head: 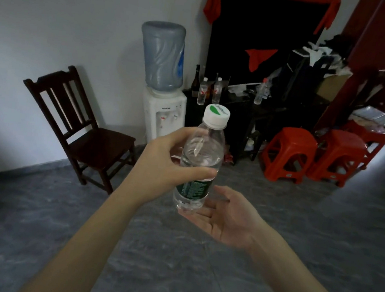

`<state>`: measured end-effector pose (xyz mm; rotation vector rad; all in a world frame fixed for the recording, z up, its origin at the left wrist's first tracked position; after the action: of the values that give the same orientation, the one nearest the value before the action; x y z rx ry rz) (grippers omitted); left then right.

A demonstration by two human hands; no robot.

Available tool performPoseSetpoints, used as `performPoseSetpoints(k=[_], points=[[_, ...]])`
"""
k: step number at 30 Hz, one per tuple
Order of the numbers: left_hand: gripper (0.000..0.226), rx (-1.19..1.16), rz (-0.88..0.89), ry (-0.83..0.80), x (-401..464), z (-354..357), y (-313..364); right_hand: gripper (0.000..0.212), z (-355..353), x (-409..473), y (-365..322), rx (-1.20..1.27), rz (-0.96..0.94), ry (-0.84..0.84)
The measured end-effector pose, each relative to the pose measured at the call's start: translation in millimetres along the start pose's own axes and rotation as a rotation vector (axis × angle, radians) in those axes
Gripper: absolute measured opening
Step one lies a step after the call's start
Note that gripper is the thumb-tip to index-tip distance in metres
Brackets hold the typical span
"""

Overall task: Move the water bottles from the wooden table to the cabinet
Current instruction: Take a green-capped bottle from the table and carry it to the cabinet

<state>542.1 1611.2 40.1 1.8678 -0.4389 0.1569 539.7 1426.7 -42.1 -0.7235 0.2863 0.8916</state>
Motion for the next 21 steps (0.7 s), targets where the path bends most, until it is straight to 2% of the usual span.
performPoseSetpoints(k=[10, 21], points=[[0.06, -0.075, -0.011, -0.158, 126.4, -4.3, -56.0, 0.06, -2.5, 73.1, -79.9, 0.117, -0.059, 0.078], [0.06, -0.073, -0.022, -0.233, 289.8, 44.8, -110.8, 0.062, -66.9, 132.4, -219.6, 0.19, -0.123, 0.139]])
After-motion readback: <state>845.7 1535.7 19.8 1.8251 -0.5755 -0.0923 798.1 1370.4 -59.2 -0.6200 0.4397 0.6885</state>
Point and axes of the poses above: each hand's wrist, its own x-axis towards the middle knuckle, its own z-axis out of the palm, y = z × x, the point moved 1 cm from there along x, towards the middle knuckle
